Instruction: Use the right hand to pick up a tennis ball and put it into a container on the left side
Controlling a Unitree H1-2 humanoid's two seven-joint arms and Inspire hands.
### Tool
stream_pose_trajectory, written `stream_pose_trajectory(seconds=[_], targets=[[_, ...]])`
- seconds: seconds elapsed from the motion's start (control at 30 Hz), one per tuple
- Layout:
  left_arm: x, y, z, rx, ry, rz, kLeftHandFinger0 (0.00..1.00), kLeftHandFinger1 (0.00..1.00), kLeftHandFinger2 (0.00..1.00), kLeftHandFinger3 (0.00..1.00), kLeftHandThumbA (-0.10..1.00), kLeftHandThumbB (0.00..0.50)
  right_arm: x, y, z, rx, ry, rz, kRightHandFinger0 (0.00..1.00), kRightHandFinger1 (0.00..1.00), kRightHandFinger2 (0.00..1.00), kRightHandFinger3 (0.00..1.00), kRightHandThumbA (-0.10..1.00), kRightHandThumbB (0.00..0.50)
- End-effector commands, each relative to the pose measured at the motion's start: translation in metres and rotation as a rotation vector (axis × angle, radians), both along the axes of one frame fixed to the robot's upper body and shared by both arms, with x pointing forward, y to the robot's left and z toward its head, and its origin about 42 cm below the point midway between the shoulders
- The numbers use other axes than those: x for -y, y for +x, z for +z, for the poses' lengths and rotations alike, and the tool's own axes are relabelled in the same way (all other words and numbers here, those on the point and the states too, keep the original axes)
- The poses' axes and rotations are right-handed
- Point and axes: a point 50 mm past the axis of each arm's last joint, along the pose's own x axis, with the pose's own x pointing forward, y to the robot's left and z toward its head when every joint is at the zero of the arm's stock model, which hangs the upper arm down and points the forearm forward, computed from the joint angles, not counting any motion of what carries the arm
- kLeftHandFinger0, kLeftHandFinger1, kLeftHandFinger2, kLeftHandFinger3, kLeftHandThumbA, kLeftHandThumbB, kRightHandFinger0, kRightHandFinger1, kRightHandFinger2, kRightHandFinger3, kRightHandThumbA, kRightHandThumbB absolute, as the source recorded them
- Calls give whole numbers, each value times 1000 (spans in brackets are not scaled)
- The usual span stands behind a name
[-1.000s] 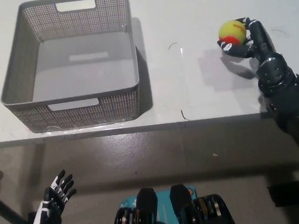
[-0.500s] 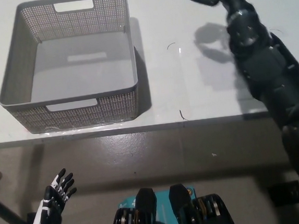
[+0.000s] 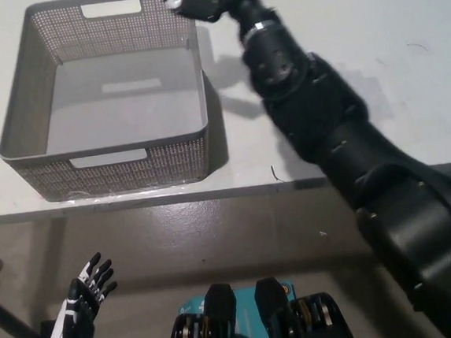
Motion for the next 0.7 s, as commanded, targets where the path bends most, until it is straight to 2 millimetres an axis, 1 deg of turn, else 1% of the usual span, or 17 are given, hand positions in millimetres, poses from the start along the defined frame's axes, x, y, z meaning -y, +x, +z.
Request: stream_pose_trajectory(seconds=[0.0, 0.03, 0.07, 0.1, 0.2, 0.23, 0.27, 0.37, 0.4, 0.47, 0.5, 0.53, 0.57, 0.6, 0.63, 0.67], targets=[[-6, 5, 10, 34, 37, -25, 1000, 1000, 1000, 1000, 1000, 221, -42, -15, 47, 168, -39, 112, 0, 372, 738, 842, -100, 116], [-5, 5, 10, 29, 29, -28, 1000, 1000, 1000, 1000, 1000, 218, -50, -17, 44, 144, -35, 121, 0, 383, 745, 845, -100, 122], [-6, 5, 11, 38, 50, -29, 1000, 1000, 1000, 1000, 1000, 206, -57, -20, 41, 119, -30, 138, 0, 393, 756, 846, -100, 118], [-6, 6, 12, 43, 60, -31, 1000, 1000, 1000, 1000, 1000, 202, -60, -21, 38, 107, -36, 138, 0, 389, 770, 850, -100, 118], [-6, 6, 12, 40, 66, -33, 1000, 1000, 1000, 1000, 1000, 216, -74, -26, 26, 71, -88, 139, 0, 362, 771, 812, -100, 128], [-6, 7, 12, 41, 67, -34, 1000, 1000, 1000, 1000, 1000, 217, -75, -27, 23, 61, -95, 145, 0, 356, 768, 815, -100, 121], [-6, 7, 12, 42, 66, -35, 1000, 1000, 1000, 1000, 1000, 223, -75, -27, 20, 59, -99, 152, 0, 357, 768, 831, -100, 127], [-6, 8, 14, 47, 74, -44, 1000, 1000, 1000, 1000, 1000, 208, -78, -28, 10, 34, -127, 161, 0, 366, 758, 839, -100, 130], [-5, 9, 14, 48, 77, -47, 1000, 1000, 1000, 1000, 1000, 209, -78, -28, 9, 21, -136, 157, 0, 379, 765, 851, -100, 123], [-6, 9, 15, 50, 72, -49, 1000, 1000, 1000, 1000, 1000, 219, -78, -29, 6, 21, -139, 159, 0, 398, 801, 904, -100, 139], [-6, 9, 15, 51, 65, -48, 1000, 1000, 1000, 1000, 1000, 236, -78, -29, 4, 14, -143, 152, 3, 410, 821, 928, -100, 144], [-5, 9, 14, 53, 59, -44, 1000, 1000, 1000, 1000, 1000, 240, -78, -28, 1, 6, -152, 140, 18, 435, 850, 949, -100, 150], [-5, 10, 15, 54, 57, -47, 1000, 1000, 1000, 1000, 1000, 243, -77, -28, 1, 3, -157, 137, 68, 487, 895, 977, -100, 165], [-5, 12, 17, 54, 55, -51, 1000, 1000, 1000, 1000, 1000, 243, -76, -27, 2, 1, -162, 134, 73, 490, 870, 918, -100, 164], [-4, 14, 18, 56, 55, -51, 1000, 1000, 1000, 1000, 1000, 242, -74, -25, 3, 0, -168, 137, 141, 548, 889, 892, -100, 184], [-3, 11, 18, 50, 58, -59, 1000, 1000, 1000, 1000, 1000, 242, -72, -24, 0, -18, -197, 129, 158, 538, 807, 782, -100, 197]])
